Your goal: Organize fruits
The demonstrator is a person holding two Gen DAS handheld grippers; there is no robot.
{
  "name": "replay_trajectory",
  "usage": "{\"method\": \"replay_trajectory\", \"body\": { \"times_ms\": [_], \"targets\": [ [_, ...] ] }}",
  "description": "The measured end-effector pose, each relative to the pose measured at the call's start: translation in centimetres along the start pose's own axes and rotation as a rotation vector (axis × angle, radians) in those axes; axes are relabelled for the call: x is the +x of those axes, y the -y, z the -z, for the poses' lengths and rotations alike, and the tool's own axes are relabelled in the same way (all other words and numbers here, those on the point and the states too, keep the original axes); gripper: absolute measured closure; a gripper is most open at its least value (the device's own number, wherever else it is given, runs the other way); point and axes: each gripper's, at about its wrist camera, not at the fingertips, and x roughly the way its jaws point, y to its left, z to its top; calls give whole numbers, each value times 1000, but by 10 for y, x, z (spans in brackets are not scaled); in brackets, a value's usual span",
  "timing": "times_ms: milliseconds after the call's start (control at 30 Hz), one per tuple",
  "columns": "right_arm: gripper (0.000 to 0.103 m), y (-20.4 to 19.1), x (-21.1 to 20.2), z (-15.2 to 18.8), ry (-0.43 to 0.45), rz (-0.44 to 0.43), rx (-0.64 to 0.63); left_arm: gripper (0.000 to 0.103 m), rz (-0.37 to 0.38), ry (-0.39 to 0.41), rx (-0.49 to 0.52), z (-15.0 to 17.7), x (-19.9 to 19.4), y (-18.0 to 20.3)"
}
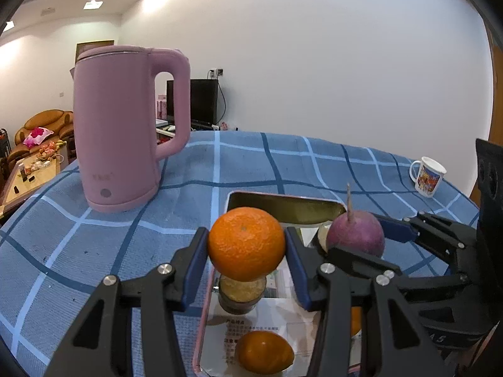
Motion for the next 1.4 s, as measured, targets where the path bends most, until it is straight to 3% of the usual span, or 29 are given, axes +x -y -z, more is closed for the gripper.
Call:
{"method": "replay_trajectory", "body": {
  "times_ms": [167, 400, 733, 933, 1400],
  "targets": [
    [49, -5, 7, 0, -32, -26, -21, 47, -3, 10, 14, 1, -2, 3],
    [45, -6, 1, 3, -8, -8, -26, 37, 9, 27, 19, 1, -6, 6],
    [36, 9, -31, 12, 38, 77, 52, 9, 2, 129, 6, -5, -36, 8],
    [32, 23, -62, 12, 89, 133, 119, 9, 7, 164, 14, -9, -49, 13],
    [24, 13, -97, 11, 152, 165, 97, 3, 12, 196, 35, -10, -61, 23]
  ]
}}
